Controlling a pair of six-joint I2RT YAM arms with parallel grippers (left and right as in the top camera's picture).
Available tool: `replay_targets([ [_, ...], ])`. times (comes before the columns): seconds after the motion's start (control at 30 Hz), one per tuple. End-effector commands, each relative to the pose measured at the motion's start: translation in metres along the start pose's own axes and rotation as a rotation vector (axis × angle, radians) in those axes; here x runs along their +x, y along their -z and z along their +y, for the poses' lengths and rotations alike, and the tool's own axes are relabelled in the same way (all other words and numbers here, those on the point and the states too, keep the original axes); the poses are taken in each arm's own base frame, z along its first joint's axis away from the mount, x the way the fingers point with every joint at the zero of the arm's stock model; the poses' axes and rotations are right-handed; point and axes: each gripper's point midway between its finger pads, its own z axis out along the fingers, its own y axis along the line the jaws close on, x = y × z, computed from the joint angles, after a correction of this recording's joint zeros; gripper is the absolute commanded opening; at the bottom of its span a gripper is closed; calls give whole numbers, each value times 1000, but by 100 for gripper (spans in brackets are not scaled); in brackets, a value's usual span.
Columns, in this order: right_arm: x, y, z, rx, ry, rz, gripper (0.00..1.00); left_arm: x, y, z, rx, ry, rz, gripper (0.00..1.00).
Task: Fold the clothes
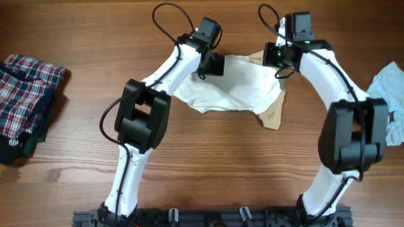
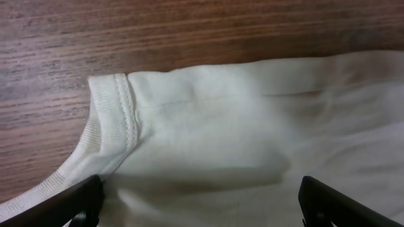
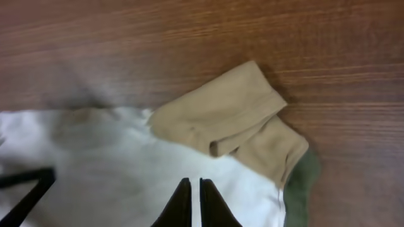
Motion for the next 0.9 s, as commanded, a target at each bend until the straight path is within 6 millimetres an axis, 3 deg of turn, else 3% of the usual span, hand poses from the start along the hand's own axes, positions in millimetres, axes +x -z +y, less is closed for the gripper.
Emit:
replay_targets([
  [0.0, 7, -24, -7, 32, -39, 18, 19, 13, -16, 9, -22, 8, 50, 89],
  [0.07, 7, -29, -8, 31, -37, 15, 42, 4, -14, 6, -9, 10, 13, 86],
  [0.1, 7, -29, -8, 31, -37, 13, 48, 1, -13, 5, -4, 15, 2, 86],
  [0.17, 4, -29, -7, 29, -37, 4, 49, -6, -6, 3, 2, 18, -17, 86],
  [0.23, 1, -29, -7, 26, -56, -8, 46, -15, 7, 0, 14, 18, -49, 86],
  [0.33, 0, -30, -6, 24, -103, -16, 15, -32, 44, -6, 39, 21, -115, 85],
  [0.37, 0, -30, -6, 24, -101, -14, 4, -34, 54, -6, 44, 20, -125, 75],
  [0.4, 1, -30, -6, 23, -81, -10, 4, -35, 62, -6, 46, 20, -131, 62],
  [0.47, 4, -30, -2, 4, 16, 5, 4, -34, 70, -6, 47, 20, -132, 9],
  [0.5, 7, -30, -1, 1, 72, 15, 4, -31, 70, -7, 46, 18, -122, 4],
  [0.87, 46, -60, 15, -62, 316, 137, 4, -11, 52, -22, 59, 13, -64, 4],
])
